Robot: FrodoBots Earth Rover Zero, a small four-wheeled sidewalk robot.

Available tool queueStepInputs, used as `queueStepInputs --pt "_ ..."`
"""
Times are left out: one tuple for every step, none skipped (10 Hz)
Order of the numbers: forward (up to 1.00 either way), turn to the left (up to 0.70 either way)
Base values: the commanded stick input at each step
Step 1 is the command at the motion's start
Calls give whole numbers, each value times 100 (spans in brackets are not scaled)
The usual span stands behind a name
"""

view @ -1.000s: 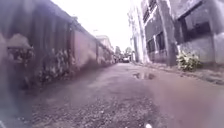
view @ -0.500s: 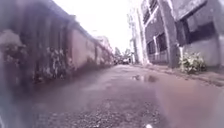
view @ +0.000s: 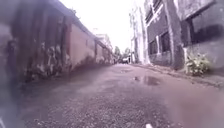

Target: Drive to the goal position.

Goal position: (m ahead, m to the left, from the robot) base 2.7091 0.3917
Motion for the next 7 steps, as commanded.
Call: queueStepInputs --pt "60 0" --pt "60 0" --pt "60 0" --pt "60 0" --pt "60 0" --pt "60 0" --pt "60 0"
